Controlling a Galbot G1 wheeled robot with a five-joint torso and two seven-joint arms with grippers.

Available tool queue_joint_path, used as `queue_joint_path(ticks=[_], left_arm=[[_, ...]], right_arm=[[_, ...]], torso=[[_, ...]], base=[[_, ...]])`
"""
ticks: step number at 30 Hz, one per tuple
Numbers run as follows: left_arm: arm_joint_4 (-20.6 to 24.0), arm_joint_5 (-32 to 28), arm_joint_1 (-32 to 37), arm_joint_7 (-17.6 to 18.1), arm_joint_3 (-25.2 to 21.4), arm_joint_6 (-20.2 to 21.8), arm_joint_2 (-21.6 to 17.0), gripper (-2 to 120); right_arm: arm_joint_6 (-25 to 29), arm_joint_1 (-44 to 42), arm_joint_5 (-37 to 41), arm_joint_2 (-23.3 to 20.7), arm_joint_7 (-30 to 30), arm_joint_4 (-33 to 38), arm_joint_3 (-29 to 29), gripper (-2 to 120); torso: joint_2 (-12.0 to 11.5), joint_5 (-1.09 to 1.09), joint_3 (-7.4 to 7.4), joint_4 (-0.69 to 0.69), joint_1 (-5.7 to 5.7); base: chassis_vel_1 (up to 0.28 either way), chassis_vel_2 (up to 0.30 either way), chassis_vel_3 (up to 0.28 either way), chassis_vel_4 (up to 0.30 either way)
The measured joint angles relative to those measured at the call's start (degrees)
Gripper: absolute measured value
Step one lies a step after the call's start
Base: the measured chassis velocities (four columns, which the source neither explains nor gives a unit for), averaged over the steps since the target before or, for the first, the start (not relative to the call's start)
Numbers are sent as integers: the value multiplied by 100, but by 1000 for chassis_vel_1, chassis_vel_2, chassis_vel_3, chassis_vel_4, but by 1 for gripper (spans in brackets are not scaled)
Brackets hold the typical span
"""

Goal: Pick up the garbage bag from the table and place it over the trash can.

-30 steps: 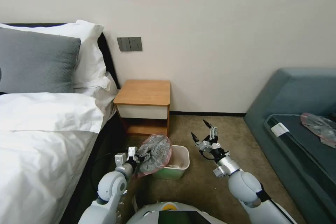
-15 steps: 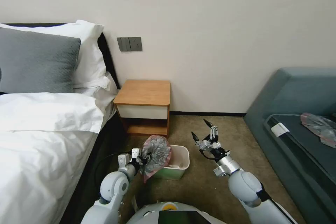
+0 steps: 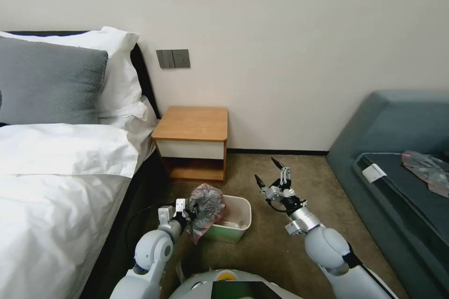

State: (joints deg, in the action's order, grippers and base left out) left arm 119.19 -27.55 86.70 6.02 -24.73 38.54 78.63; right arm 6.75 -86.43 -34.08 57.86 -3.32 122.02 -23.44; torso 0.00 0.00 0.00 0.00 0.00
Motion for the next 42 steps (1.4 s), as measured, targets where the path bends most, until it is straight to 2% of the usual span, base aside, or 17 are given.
queue_joint_path(ticks=[2,4,6,7,10,11,13,14,21,24,28,37,42], left_arm=[[27,23,25,39,10,-119,4,6],[98,32,74,102,42,-460,-15,6],[196,99,106,113,98,-868,-52,6],[196,99,106,113,98,-868,-52,6],[341,314,191,-21,179,-1703,-78,6],[341,314,191,-21,179,-1703,-78,6],[406,332,220,-71,206,-2120,-79,6],[429,340,231,-94,212,-2346,-75,6],[587,398,297,-103,211,-2675,-65,6],[595,455,307,-100,206,-2757,-43,6],[623,469,334,-100,206,-2811,1,6],[681,463,369,-97,221,-2822,35,6],[712,462,380,-98,226,-2828,34,6]], right_arm=[[-7,12,283,-11,33,69,49,100],[-56,44,1597,-47,179,319,233,100],[-371,76,3089,-58,323,786,431,100],[-371,76,3089,-58,323,786,431,100],[-1240,298,5205,-125,318,1417,761,100],[-1240,298,5205,-125,318,1417,761,100],[-1647,502,6090,-204,317,1564,920,100],[-1740,612,6289,-274,365,1558,1011,100],[-1854,1123,6417,-637,496,1309,1526,100],[-1998,1362,6751,-703,374,1235,1872,100],[-2310,1763,7252,-471,22,1024,2331,100],[-2818,2130,7783,-163,-618,720,2551,100],[-2930,2241,7867,-52,-771,529,2651,89]], torso=[[0,0,0,-1,0],[0,0,0,1,0],[0,0,0,0,0],[0,0,0,0,0],[0,-1,0,0,0],[0,-1,0,0,0],[0,0,0,0,0],[0,0,0,0,0],[0,0,0,0,0],[0,0,0,0,0],[0,0,0,0,0],[0,0,0,0,0],[0,0,0,0,0]], base=[[0,0,0,0],[0,0,0,0],[0,0,0,0],[0,0,0,0],[0,0,0,0],[0,0,0,0],[0,0,0,0],[0,0,0,0],[0,0,0,0],[0,0,0,0],[0,0,0,0],[0,0,0,0],[0,0,0,0]])
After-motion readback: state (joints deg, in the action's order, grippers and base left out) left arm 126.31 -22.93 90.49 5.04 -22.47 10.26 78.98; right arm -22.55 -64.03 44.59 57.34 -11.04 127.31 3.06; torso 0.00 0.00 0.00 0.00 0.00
